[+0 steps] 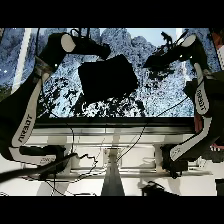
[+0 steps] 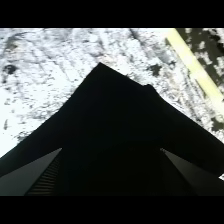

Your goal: Fold the clothes and pants, and hang the long-sleeved shirts on hangers.

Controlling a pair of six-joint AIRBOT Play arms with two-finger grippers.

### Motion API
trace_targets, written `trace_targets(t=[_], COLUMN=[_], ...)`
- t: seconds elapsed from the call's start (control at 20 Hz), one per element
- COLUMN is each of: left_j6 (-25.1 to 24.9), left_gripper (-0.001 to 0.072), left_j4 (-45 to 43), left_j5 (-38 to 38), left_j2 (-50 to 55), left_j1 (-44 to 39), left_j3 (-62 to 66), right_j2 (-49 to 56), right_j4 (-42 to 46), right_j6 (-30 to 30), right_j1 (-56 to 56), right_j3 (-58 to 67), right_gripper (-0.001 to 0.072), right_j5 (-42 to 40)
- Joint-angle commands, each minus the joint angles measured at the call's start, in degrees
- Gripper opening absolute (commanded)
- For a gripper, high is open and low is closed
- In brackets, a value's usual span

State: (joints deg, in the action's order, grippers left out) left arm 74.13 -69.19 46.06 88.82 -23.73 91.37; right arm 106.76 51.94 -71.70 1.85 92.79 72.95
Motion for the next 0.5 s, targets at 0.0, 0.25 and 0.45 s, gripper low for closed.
trace_targets(t=[0.0, 0.25, 0.45], left_j6=[0.0, 0.0, 0.0], left_gripper=[0.0714, 0.0713, 0.0713], left_j4=[-0.7, -0.7, -0.9], left_j5=[1.6, 1.8, 1.8], left_j2=[-0.6, -0.6, -0.6], left_j1=[0.3, 0.2, 0.2], left_j3=[0.0, 0.0, 0.0], right_j2=[2.2, 3.8, 7.2], right_j4=[-5.8, -4.9, -5.4], right_j6=[-3.3, -13.7, -16.2], right_j1=[-4.4, -10.2, -11.2], right_j3=[-4.0, -4.0, -4.0], right_gripper=[0.0699, 0.0690, 0.0638], right_j5=[-7.3, -17.0, -12.3])
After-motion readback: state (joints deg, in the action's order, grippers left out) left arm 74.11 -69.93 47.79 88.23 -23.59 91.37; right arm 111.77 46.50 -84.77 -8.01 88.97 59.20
